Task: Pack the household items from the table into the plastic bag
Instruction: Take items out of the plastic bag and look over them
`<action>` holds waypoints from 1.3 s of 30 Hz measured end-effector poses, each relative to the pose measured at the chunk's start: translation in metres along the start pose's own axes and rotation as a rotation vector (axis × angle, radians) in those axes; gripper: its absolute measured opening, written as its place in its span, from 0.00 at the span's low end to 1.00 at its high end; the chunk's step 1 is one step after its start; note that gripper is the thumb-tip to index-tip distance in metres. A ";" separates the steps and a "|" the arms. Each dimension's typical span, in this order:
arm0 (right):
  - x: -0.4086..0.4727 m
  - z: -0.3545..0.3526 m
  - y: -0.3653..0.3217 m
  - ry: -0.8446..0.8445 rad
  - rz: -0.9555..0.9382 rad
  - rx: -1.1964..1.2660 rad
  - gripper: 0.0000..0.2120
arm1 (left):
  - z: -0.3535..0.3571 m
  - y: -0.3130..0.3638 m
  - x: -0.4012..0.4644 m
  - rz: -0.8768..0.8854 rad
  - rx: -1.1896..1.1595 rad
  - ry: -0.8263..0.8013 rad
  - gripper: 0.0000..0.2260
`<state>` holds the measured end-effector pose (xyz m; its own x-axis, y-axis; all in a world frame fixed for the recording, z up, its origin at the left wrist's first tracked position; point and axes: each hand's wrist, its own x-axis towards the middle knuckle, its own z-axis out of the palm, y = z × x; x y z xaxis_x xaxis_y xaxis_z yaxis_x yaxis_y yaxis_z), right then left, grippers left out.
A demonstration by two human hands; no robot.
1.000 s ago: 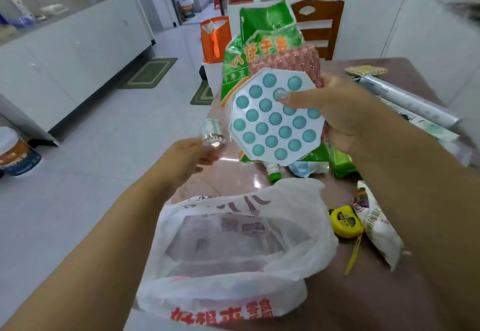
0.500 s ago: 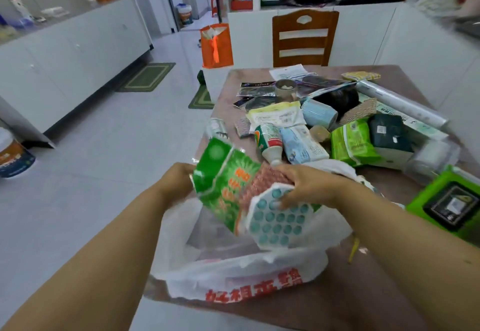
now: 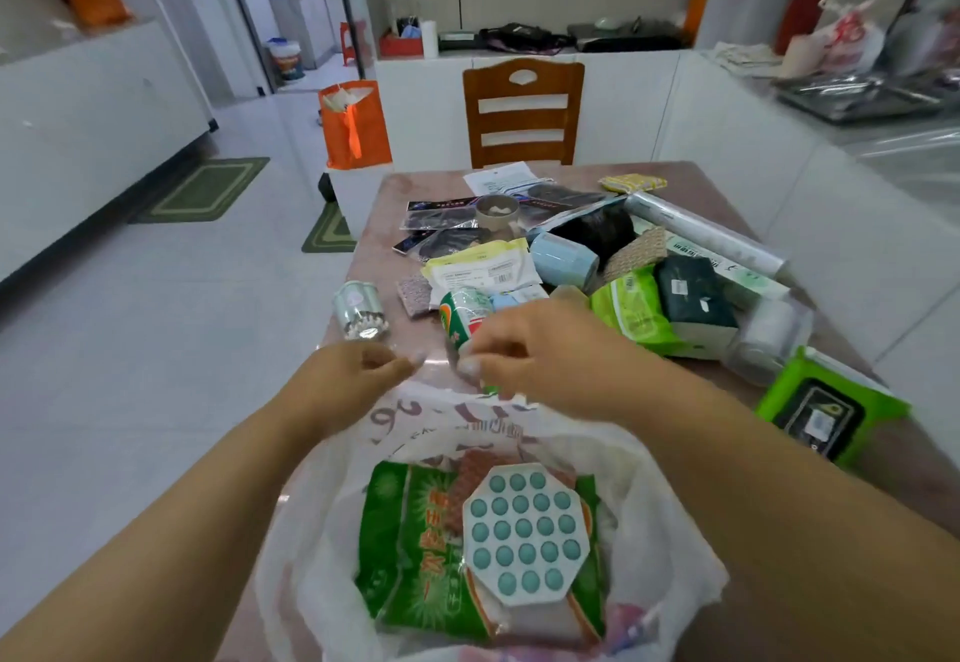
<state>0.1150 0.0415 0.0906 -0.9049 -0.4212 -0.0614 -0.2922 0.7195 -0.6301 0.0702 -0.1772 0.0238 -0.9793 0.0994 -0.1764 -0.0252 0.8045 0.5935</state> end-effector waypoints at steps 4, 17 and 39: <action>0.008 -0.072 0.080 0.361 0.308 0.084 0.10 | 0.001 0.040 0.023 0.026 -0.211 0.065 0.17; -0.010 0.022 0.227 -0.347 0.827 -0.288 0.47 | 0.100 0.131 0.062 0.082 -0.183 -0.342 0.13; 0.007 -0.075 0.167 0.218 0.447 0.851 0.21 | 0.109 0.184 0.054 -0.222 -0.951 -0.444 0.21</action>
<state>0.0370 0.2004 0.0429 -0.9399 -0.0345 -0.3398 0.3341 0.1144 -0.9356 0.0340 0.0399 0.0380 -0.7778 0.3649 -0.5117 -0.5276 0.0635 0.8471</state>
